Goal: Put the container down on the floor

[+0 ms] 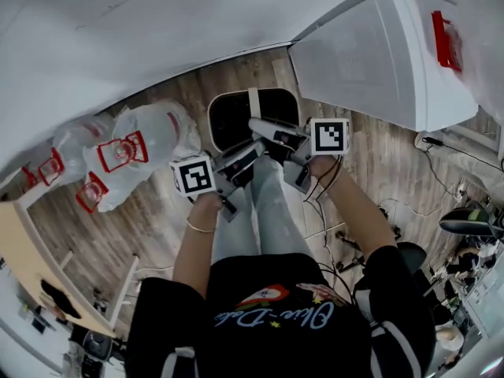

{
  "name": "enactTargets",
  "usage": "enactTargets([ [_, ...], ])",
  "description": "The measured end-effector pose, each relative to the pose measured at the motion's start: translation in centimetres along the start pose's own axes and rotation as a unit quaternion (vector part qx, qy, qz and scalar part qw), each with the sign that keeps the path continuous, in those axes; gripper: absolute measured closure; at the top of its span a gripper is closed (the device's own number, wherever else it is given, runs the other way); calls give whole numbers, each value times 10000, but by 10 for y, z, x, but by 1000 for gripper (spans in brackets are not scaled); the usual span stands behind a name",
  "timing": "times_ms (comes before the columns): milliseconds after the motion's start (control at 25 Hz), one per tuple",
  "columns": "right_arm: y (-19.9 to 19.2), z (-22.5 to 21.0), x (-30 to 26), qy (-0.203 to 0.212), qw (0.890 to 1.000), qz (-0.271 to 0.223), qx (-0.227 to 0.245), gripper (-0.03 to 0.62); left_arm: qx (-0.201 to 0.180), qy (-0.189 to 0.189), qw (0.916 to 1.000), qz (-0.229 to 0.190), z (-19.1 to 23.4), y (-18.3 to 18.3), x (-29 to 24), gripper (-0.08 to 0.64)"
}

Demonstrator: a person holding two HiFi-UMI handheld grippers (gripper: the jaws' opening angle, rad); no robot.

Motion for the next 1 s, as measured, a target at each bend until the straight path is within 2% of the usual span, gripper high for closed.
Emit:
enactTargets([
  [400, 11, -61, -22, -49, 9995, 246, 166, 525, 47, 104, 9999, 66, 63, 19, -20, 500],
  [800, 3, -121, -38, -331, 9988, 360, -91, 525, 454, 125, 9987, -170, 123, 23, -26, 500],
  [1000, 1, -143, -47, -351, 9983, 466, -8, 525, 370, 152, 9991, -158, 146, 27, -28, 499],
])
Point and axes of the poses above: the fingertips, and each gripper's own axes: x backward along the fingers, z to its left, y out of its top, the point moved 4 cm from there along x, backward along the fingers, and after that the axes turned 3 degrees about x, right-handed, at the moved point
